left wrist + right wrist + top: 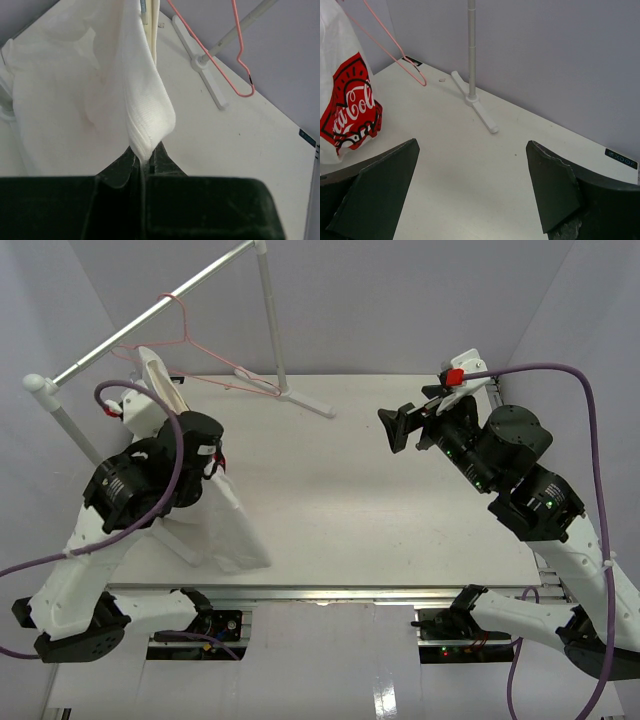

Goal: Place the t-shirt on the hanger

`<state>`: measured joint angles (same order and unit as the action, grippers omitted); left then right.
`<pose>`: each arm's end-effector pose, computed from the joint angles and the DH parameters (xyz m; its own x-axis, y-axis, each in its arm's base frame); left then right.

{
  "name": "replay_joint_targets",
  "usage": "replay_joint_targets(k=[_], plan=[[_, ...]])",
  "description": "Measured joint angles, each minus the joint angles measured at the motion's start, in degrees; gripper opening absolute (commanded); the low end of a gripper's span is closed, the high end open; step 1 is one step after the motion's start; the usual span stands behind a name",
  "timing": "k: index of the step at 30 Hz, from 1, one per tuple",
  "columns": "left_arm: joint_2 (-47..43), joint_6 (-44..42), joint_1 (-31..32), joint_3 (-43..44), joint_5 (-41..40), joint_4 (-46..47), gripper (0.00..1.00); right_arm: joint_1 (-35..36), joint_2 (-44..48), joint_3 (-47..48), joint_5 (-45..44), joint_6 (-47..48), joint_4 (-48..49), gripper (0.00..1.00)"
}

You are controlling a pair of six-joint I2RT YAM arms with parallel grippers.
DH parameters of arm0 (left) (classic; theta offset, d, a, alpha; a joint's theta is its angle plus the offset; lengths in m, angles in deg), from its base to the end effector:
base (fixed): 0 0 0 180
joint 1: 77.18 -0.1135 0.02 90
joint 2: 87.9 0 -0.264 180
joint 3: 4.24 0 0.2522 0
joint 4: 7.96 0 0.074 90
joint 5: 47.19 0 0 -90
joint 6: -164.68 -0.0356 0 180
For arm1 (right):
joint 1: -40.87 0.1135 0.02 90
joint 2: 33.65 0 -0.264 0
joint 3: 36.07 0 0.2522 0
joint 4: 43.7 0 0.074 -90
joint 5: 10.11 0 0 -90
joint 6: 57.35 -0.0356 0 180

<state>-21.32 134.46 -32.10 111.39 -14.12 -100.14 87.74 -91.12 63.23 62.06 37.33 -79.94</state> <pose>0.1260 -0.0841 0.4824 -0.2037 -0.4635 -0.8624 -0.4400 0.8302 -0.3423 0.1265 0.1190 0.5148 0.1061 -0.0004 -0.9944 -0.4794 0.8761 -0.0515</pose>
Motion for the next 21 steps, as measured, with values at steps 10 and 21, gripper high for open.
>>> replay_joint_targets(k=[10,21], plan=[[2.5,-12.99,-0.45,-0.86,-7.6,10.95,0.0,0.0,0.38,-0.04,-0.09,0.77,-0.08,0.94],[-4.98,-53.23,-0.91,-19.6,-15.7,54.98,0.0,0.0,2.82,-1.54,-0.05,1.68,-0.01,0.94]])
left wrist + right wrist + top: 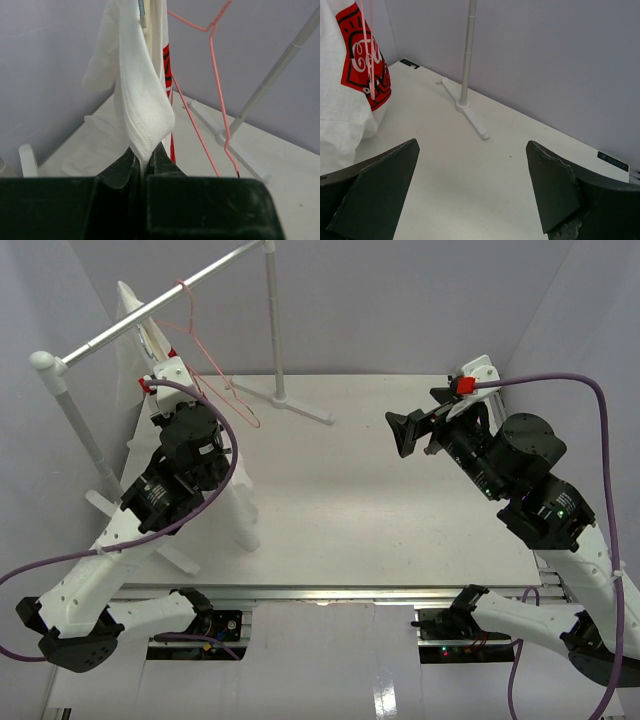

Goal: Place the t-shirt on the hanger

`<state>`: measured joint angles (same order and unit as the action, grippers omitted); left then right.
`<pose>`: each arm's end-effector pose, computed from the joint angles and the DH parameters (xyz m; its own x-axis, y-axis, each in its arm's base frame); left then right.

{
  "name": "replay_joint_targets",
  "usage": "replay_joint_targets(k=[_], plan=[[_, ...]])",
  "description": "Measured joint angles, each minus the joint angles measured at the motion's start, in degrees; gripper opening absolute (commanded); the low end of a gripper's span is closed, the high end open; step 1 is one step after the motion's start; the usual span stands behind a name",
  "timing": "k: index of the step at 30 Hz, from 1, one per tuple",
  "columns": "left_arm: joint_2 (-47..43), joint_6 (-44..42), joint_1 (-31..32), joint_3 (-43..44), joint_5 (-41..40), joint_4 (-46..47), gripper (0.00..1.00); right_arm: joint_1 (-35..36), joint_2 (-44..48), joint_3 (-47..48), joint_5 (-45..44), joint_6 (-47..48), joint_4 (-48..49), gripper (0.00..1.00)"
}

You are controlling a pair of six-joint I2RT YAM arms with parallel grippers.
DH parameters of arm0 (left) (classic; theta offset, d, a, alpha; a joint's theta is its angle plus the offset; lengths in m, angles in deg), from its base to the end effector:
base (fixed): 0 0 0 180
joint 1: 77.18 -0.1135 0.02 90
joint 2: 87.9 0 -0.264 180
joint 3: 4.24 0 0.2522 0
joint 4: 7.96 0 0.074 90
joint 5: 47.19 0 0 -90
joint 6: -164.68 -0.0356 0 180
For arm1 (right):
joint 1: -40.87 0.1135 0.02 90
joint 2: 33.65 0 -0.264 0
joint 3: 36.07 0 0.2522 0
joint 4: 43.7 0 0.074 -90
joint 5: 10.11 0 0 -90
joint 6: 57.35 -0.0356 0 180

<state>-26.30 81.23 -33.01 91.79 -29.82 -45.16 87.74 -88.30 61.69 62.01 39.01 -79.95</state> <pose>0.1578 -0.1059 0.4842 0.0198 -0.0667 -0.9976 -0.4766 0.8765 -0.0681 0.1163 0.1082 0.5141 0.1350 -0.0101 -0.9908 -0.4741 0.8774 -0.0735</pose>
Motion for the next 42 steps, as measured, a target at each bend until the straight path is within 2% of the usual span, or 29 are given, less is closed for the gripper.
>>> replay_joint_targets(k=[3,5,12,14,17,21,26,32,39,42], plan=[[1.29,-4.89,-0.48,-0.16,-2.48,5.29,0.0,0.0,0.72,-1.28,0.03,0.07,-0.1,0.94],[1.25,-4.12,-0.76,-0.14,-2.07,4.01,0.0,0.0,1.13,-1.68,0.03,0.08,-0.23,0.94],[-6.88,2.32,-0.71,-4.96,7.94,-2.0,0.0,0.0,4.45,-2.06,-0.03,0.11,-0.4,0.94],[-7.66,5.78,-0.72,-4.16,8.45,-6.04,0.0,0.0,5.38,-2.16,-0.02,0.11,-0.23,0.94],[-4.23,14.86,-1.49,1.1,7.62,-15.47,0.0,0.0,6.45,-2.54,-0.02,0.09,0.18,0.94],[2.54,25.2,-6.49,3.31,9.16,-22.35,0.0,0.0,6.65,-3.79,-0.04,0.11,0.57,0.94],[5.91,32.63,-11.26,2.47,10.28,-22.91,0.0,0.0,6.16,-4.56,-0.04,0.24,0.24,0.94],[2.58,33.8,-13.34,-0.33,12.43,-21.09,0.0,0.0,6.29,-4.73,-0.04,0.26,0.2,0.94],[4.44,30.21,-17.92,0.75,14.01,-19.18,0.0,0.0,5.85,-4.73,0.0,0.19,0.27,0.94],[5.29,29.73,-18.85,1.34,14.6,-18.96,0.05,0.0,5.15,-4.73,0.01,0.08,0.28,0.94]])
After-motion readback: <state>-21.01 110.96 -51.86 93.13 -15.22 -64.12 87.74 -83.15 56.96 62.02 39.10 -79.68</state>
